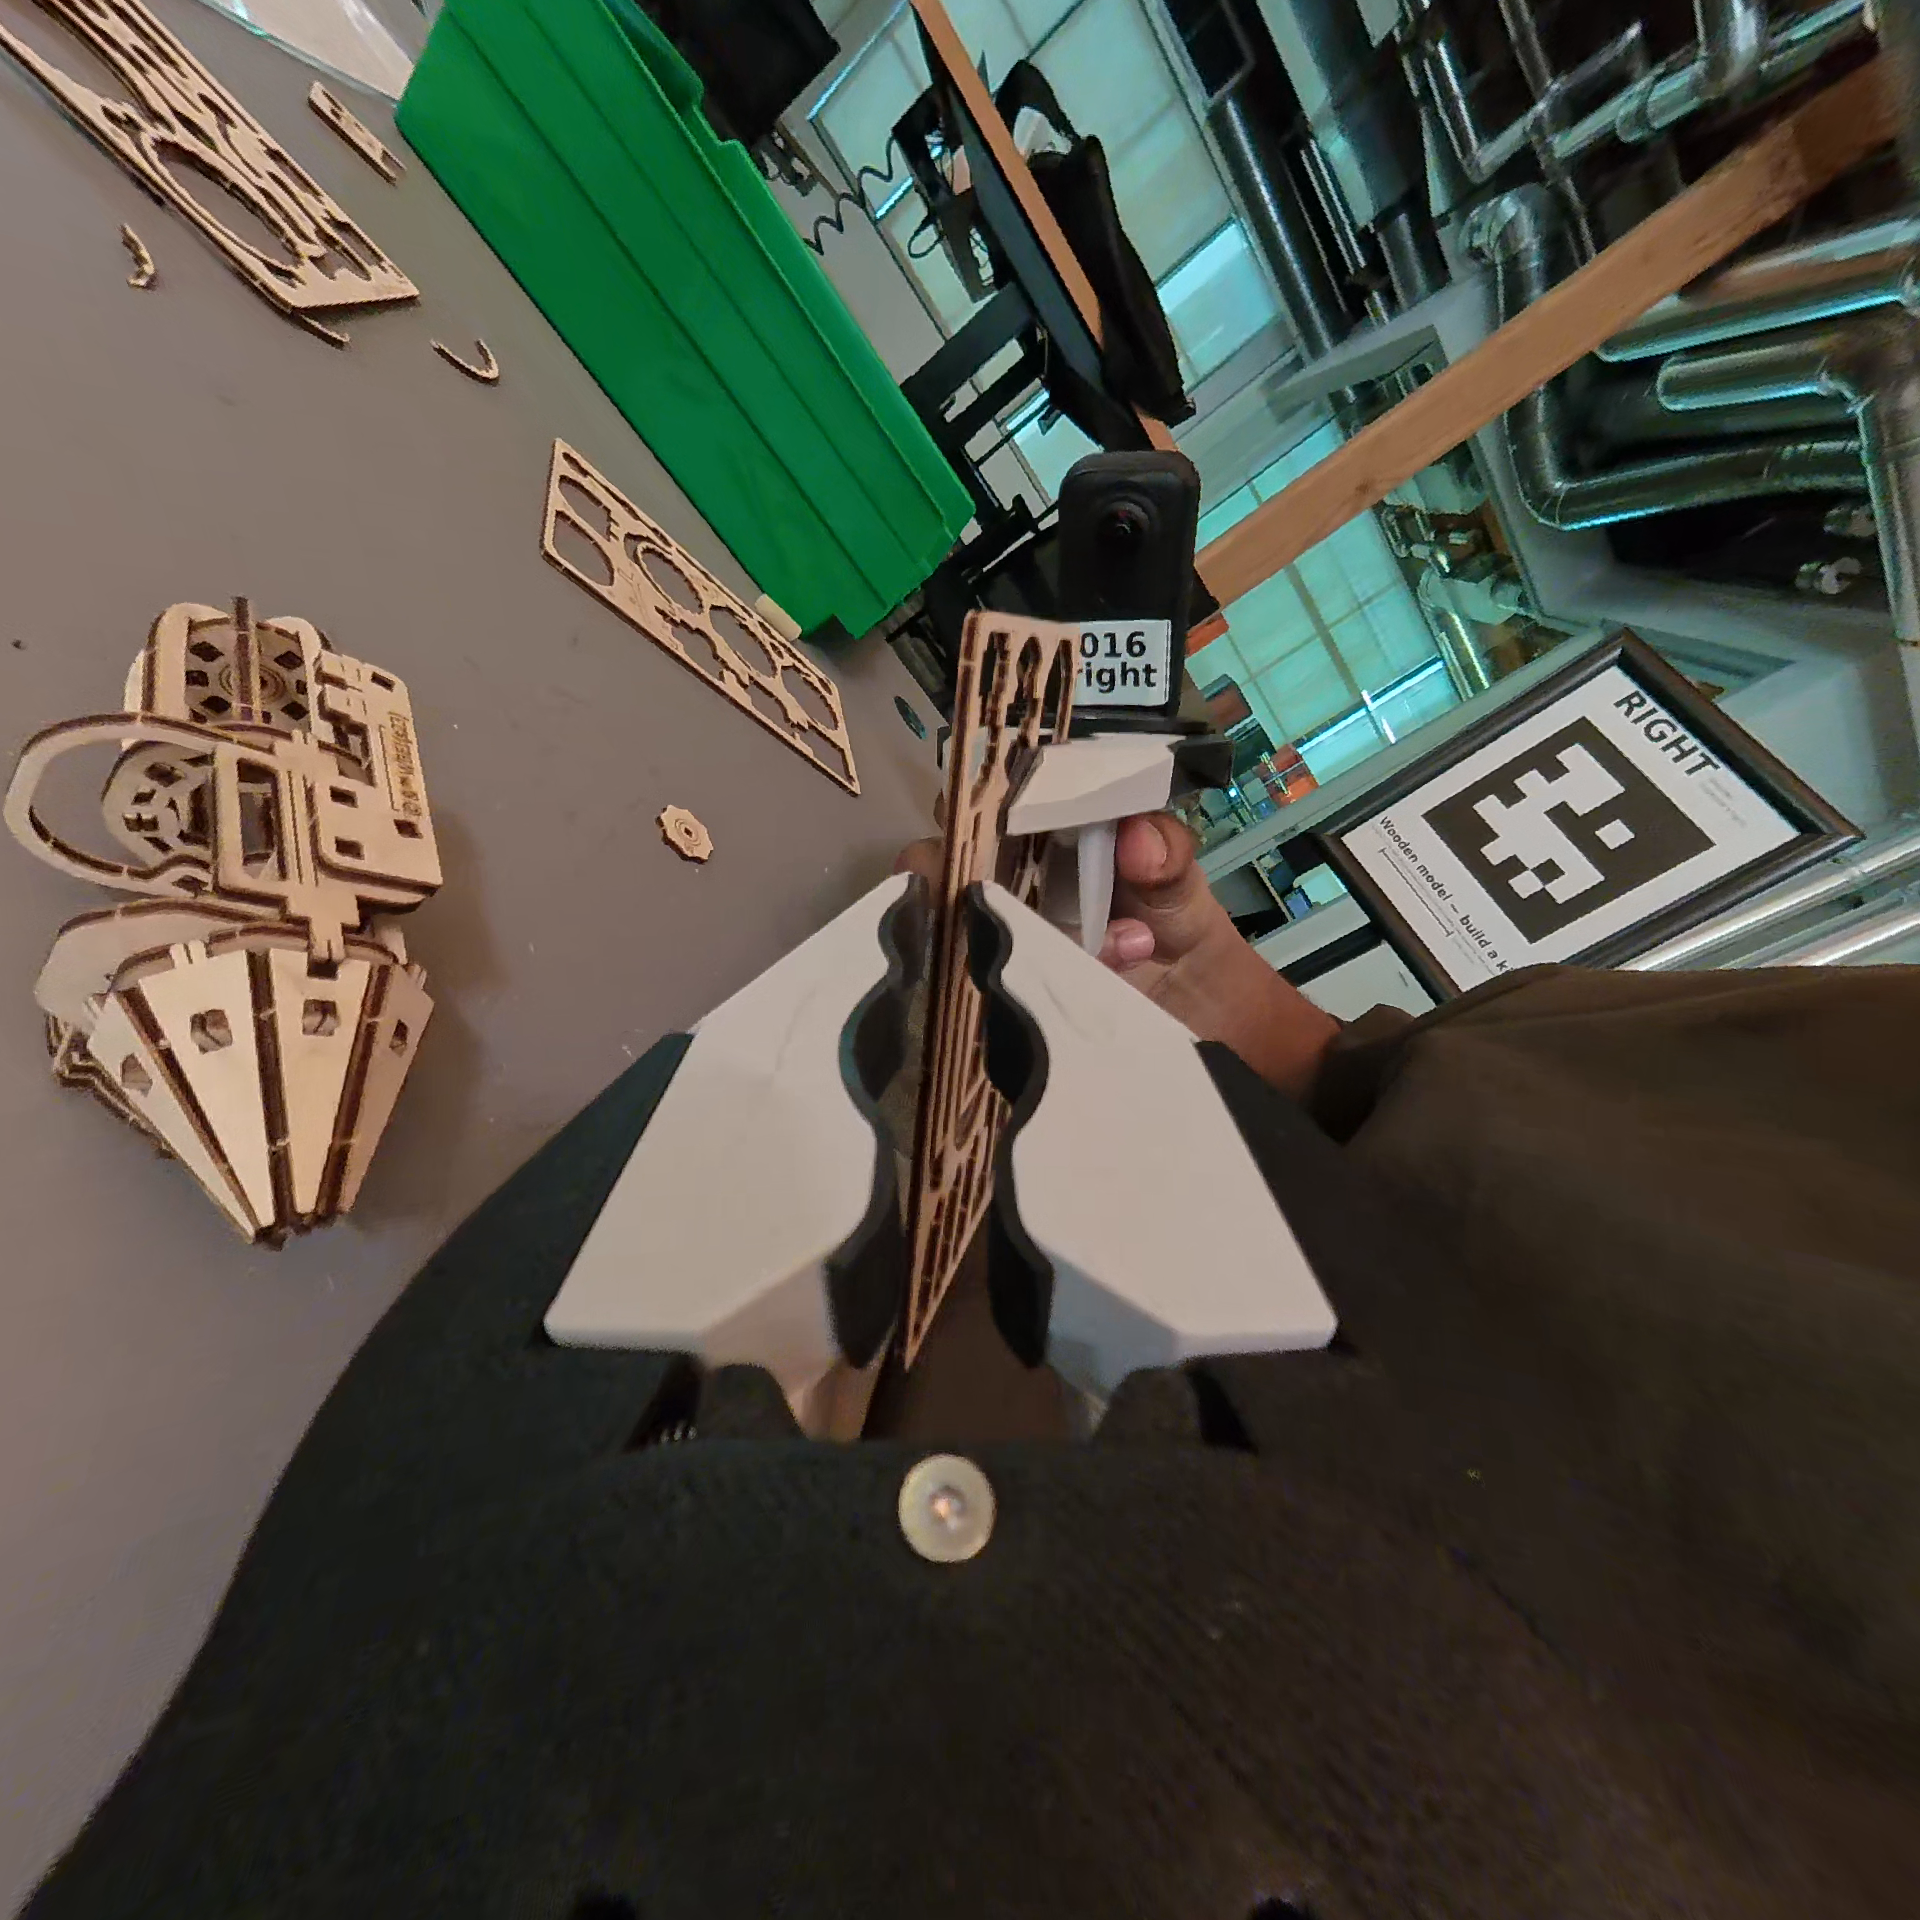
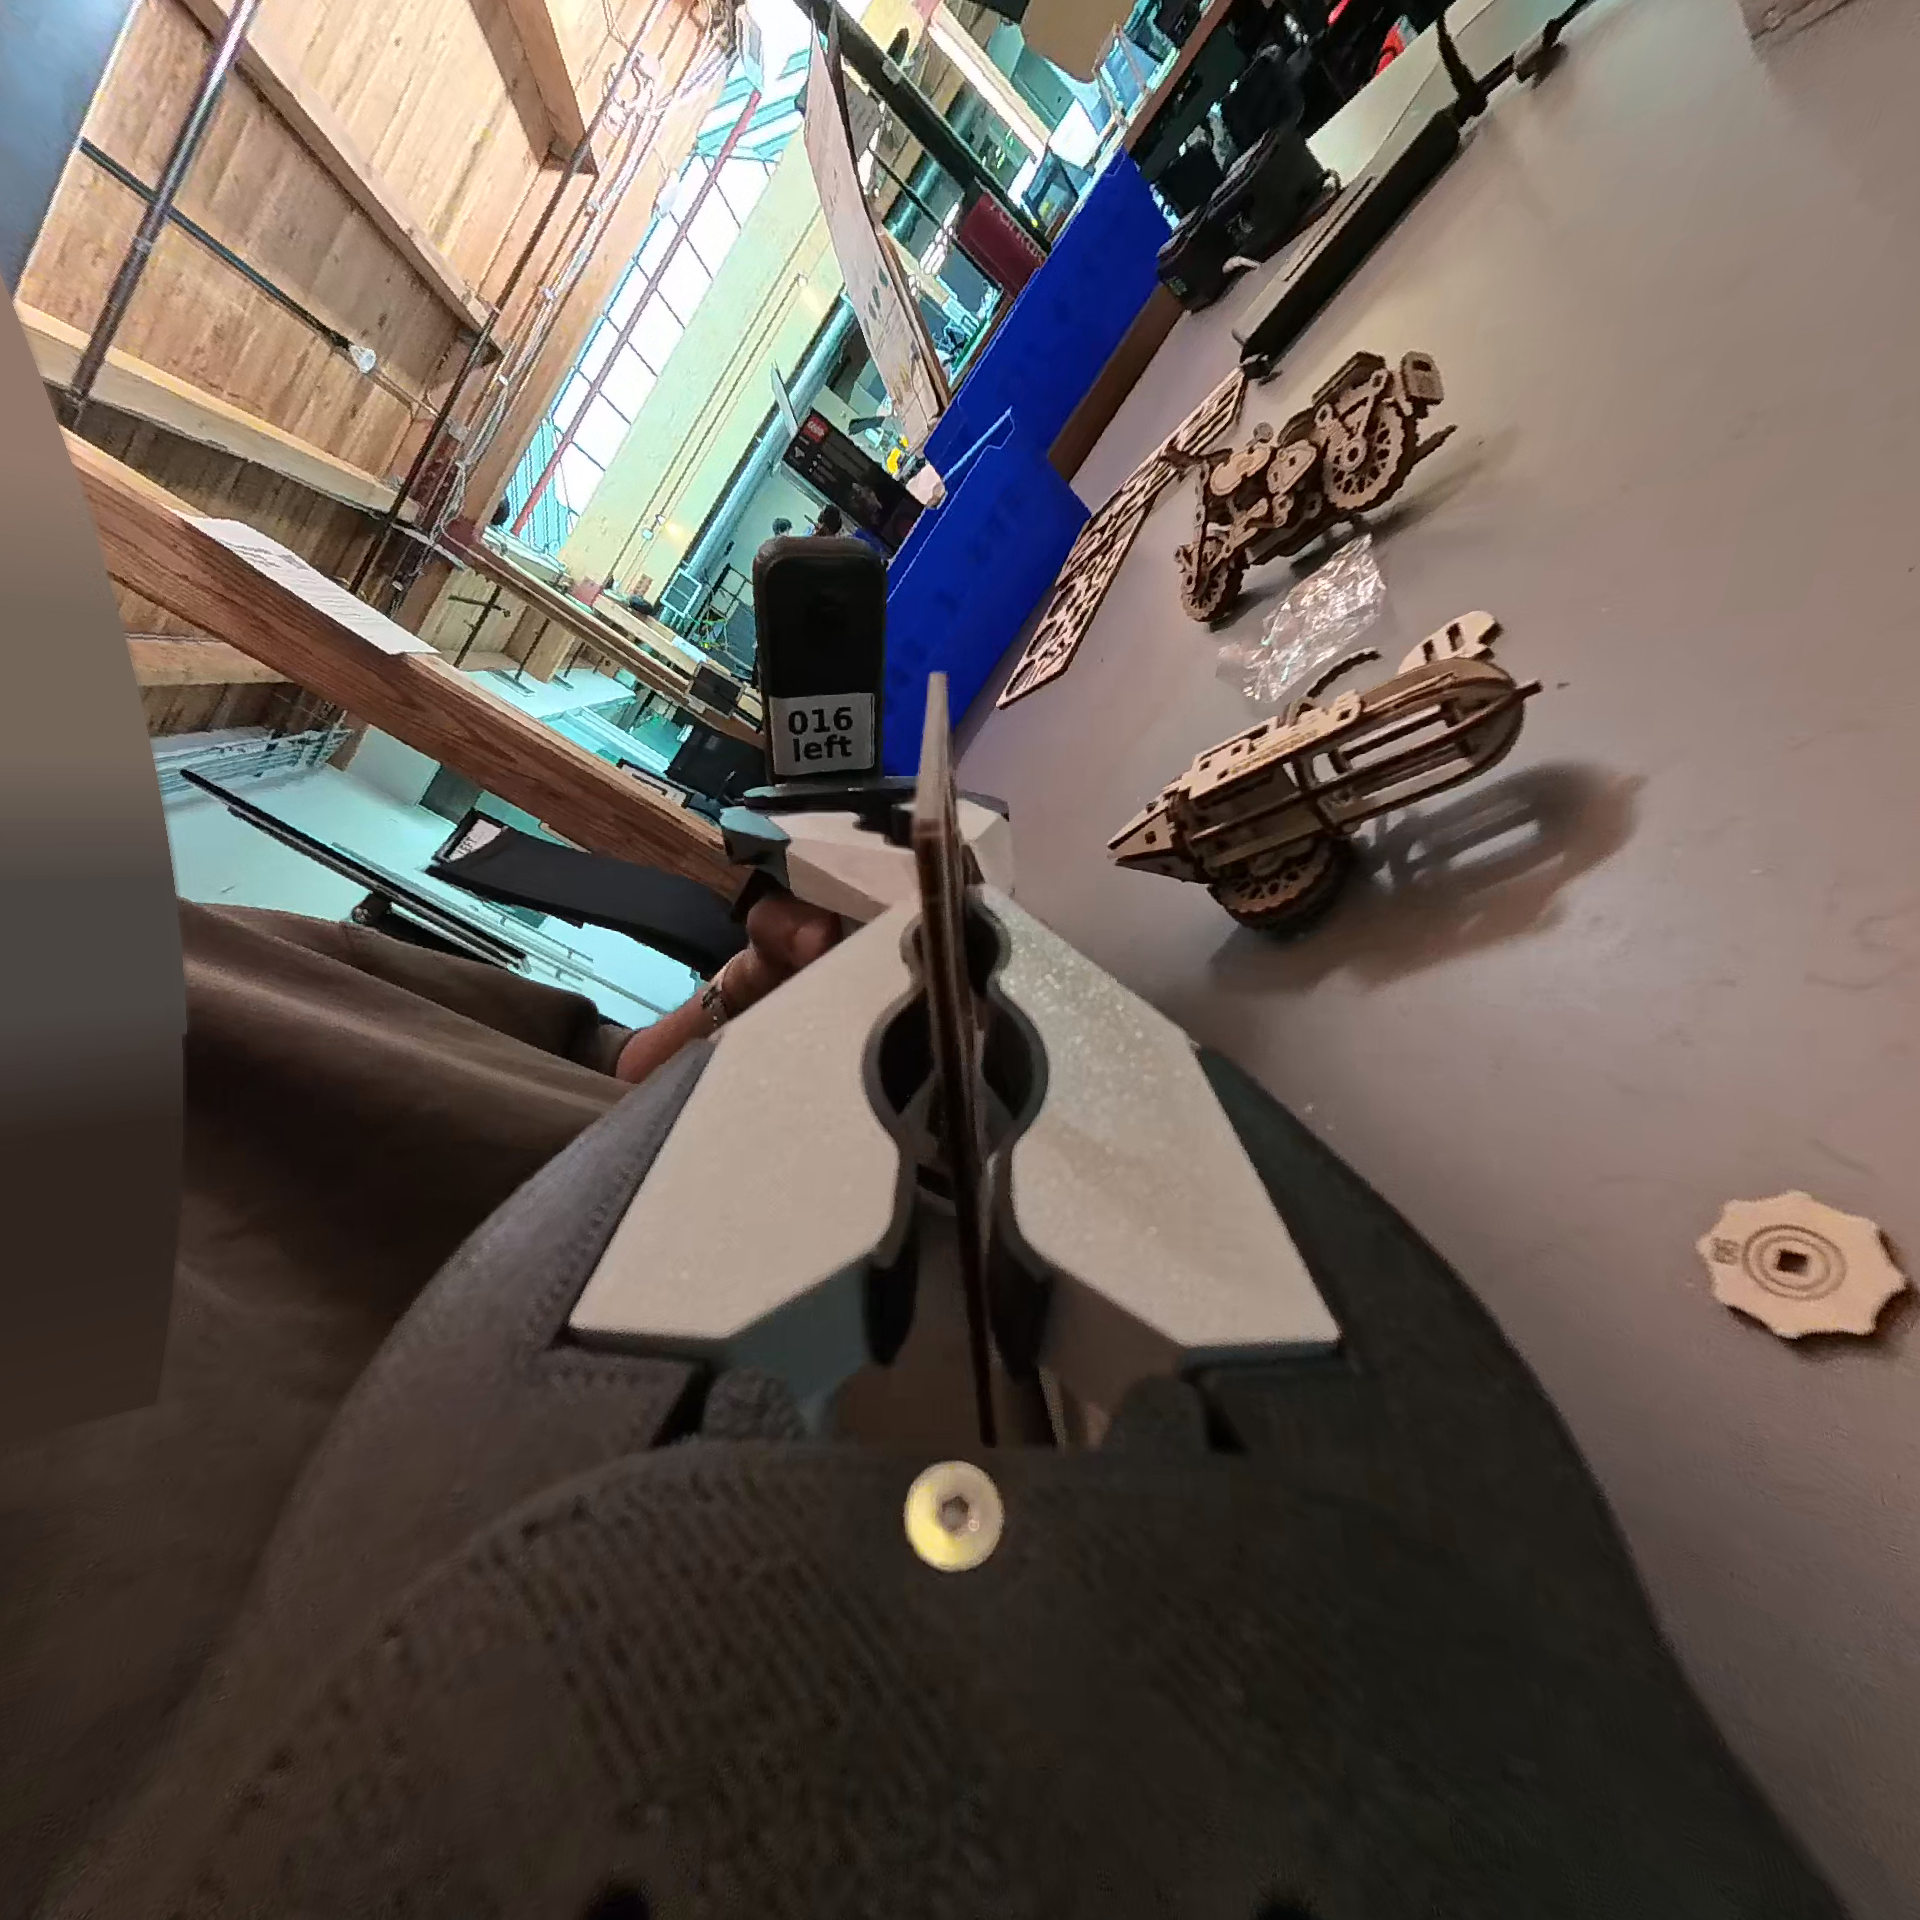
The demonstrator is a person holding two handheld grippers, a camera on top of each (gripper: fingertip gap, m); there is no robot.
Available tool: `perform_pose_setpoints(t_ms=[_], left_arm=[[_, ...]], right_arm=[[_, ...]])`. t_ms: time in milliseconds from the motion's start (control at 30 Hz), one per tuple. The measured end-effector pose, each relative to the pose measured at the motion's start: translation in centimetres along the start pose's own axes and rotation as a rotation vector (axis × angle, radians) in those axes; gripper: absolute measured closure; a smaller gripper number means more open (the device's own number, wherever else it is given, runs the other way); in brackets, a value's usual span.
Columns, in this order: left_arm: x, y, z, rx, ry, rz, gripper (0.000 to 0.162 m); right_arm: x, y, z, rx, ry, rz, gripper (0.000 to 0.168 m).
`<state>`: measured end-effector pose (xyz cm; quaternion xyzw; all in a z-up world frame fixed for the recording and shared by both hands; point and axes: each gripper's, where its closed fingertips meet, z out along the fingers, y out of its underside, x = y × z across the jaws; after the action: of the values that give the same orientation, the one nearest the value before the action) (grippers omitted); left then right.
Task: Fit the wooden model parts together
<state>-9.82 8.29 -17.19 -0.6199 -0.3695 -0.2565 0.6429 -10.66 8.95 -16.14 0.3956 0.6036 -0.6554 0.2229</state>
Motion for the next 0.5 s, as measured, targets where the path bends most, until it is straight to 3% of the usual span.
perform_pose_setpoints(t_ms=[333, 500], left_arm=[[-0.07, -0.16, 0.11, 0.021, -0.016, 0.020, 0.159], [0.16, -0.46, 0.20, 0.051, -0.019, 0.023, 0.159]], right_arm=[[0.70, -0.42, 0.07, 0.033, 0.083, -0.095, 0.161], [0.13, -0.65, -0.07, 0.040, 0.045, -0.096, 0.166]])
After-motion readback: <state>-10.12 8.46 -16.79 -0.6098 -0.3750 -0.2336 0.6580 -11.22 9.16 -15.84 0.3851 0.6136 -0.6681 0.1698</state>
